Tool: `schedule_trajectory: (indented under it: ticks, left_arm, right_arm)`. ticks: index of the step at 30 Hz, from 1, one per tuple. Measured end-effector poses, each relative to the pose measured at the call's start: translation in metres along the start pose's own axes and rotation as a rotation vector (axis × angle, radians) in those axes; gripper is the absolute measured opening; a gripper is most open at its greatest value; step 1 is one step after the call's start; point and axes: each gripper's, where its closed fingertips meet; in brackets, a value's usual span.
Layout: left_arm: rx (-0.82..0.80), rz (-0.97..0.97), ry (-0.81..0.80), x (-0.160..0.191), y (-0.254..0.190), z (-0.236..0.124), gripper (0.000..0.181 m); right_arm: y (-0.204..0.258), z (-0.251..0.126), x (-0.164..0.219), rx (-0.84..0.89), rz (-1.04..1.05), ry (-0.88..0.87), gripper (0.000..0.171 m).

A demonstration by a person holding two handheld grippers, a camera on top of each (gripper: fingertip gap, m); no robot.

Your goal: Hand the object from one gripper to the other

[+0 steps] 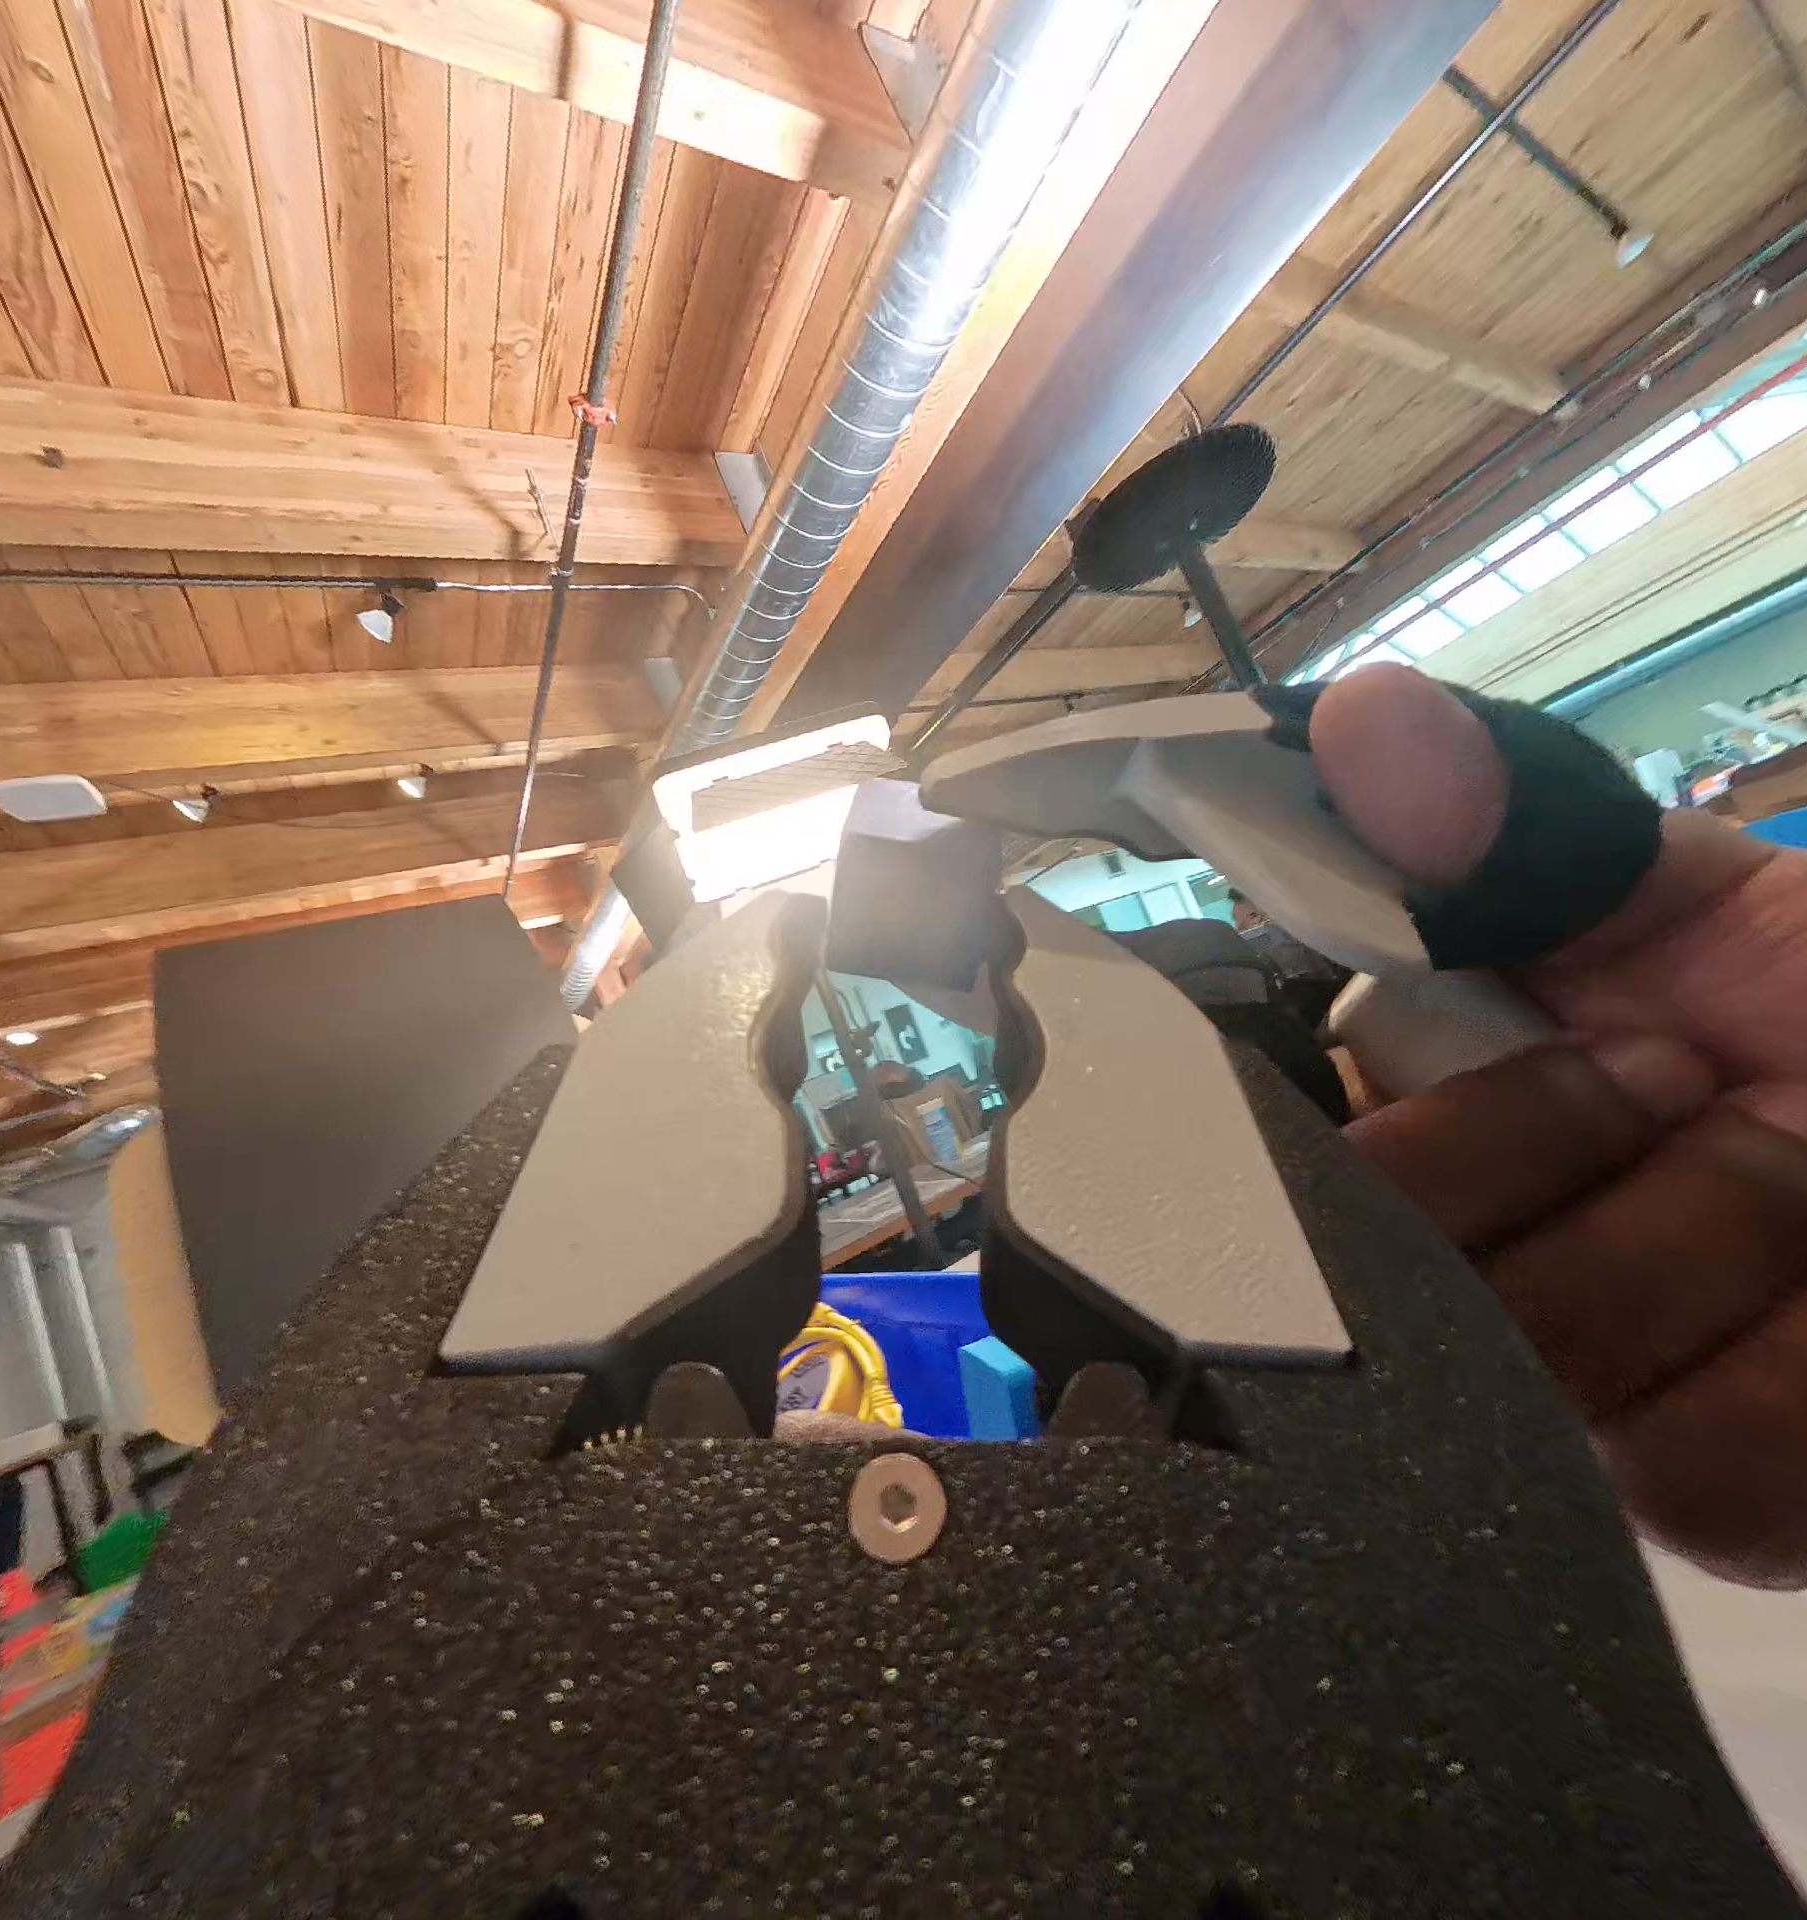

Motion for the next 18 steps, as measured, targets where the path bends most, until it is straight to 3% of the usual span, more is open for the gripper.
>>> schedule_trajectory:
  ticks: [5,10,13,16,18]
  left_arm:
    - [-0.121,0.081,0.065,0.003,0.013,-0.008,0.03]
    - [-0.177,0.211,0.216,0.02,0.021,-0.009,0.029]
    - [-0.131,0.348,0.27,0.025,0.008,-0.002,0.029]
    - [-0.082,0.484,0.3,0.028,-0.007,0.003,0.03]
    - [-0.042,0.548,0.28,0.025,-0.018,0.006,0.03]
  right_arm:
    - [-0.009,0.0,-0.002,0.114,-0.134,-0.027,0.031]
    - [-0.02,-0.016,-0.021,0.429,-0.693,-0.101,0.039]
    - [-0.021,-0.022,-0.014,0.557,-1.047,-0.01,0.043]
    - [-0.023,-0.024,-0.003,0.588,-1.149,0.084,0.046]
    - [-0.025,-0.025,-0.001,0.599,-1.158,0.104,0.036]
Point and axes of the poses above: each gripper's, where its closed fingertips meet, z out along the fingers, x out of its underside, y = z × x across the jaws, and after that the axes turned 13 degrees about x, right-handed
